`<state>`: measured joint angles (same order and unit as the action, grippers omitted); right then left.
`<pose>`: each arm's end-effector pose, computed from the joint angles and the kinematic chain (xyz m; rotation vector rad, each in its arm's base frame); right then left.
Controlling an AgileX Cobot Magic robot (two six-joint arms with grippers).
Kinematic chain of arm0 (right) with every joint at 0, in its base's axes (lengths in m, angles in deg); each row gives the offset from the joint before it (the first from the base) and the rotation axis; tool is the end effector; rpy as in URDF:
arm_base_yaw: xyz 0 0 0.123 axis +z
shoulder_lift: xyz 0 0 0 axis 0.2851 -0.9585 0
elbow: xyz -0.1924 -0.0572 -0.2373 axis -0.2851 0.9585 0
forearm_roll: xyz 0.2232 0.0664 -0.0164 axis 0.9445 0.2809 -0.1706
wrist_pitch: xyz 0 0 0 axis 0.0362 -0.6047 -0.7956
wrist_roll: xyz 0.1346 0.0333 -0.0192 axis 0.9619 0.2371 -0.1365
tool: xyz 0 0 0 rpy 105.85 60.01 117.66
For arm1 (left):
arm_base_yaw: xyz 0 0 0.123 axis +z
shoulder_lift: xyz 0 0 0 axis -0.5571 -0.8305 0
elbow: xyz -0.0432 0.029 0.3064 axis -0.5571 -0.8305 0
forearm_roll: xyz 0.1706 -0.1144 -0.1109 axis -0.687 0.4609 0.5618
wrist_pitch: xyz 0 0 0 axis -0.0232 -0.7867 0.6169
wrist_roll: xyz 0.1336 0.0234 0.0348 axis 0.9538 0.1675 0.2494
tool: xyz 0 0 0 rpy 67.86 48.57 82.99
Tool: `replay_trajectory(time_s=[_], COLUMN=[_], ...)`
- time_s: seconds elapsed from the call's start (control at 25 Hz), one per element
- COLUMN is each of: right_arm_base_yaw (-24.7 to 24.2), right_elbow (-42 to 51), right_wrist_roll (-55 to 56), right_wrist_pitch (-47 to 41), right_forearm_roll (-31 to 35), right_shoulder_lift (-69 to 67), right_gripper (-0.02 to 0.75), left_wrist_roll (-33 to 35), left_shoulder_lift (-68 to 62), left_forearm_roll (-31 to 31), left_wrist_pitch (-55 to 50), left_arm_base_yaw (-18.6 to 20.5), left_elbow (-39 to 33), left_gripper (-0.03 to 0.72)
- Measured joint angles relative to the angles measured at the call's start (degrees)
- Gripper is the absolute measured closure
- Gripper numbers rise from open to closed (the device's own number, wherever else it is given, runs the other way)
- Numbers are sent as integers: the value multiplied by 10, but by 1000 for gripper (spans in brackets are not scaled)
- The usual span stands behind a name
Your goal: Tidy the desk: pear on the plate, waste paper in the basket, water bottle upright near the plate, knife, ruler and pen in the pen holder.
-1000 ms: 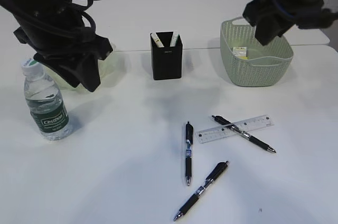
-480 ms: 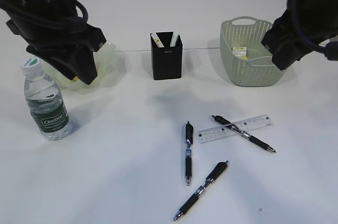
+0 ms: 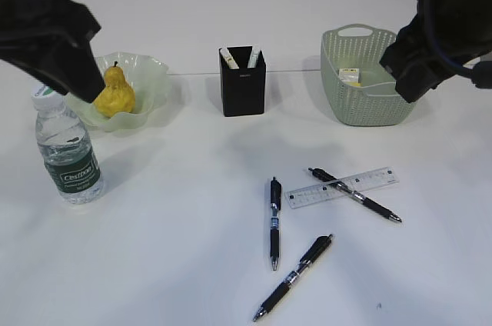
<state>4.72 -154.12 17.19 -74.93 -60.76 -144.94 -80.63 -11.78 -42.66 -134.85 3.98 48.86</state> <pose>0.2882 0.0951 0.3211 -0.7208 2.7237 -0.1147 0.2493 -0.1579 0.3397 0.6564 2.7056 -0.2795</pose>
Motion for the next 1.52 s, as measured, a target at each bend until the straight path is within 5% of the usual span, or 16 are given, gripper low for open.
replay_trajectory(time_s=[0.56, 1.52], right_arm_base_yaw=[0, 0], right_elbow=[0, 42], right_wrist_roll=[0, 24], right_wrist_pitch=[0, 7], right_forearm_roll=[-7, -42], right_shoulder_lift=[0, -75], right_gripper=[458, 458], left_wrist_roll=[1, 1], left_shoulder_lift=[120, 120], left_forearm_roll=[-15, -43], left_wrist_pitch=[-2, -2], left_arm_base_yaw=[0, 0], left_elbow=[-154, -156], left_gripper=[449, 449])
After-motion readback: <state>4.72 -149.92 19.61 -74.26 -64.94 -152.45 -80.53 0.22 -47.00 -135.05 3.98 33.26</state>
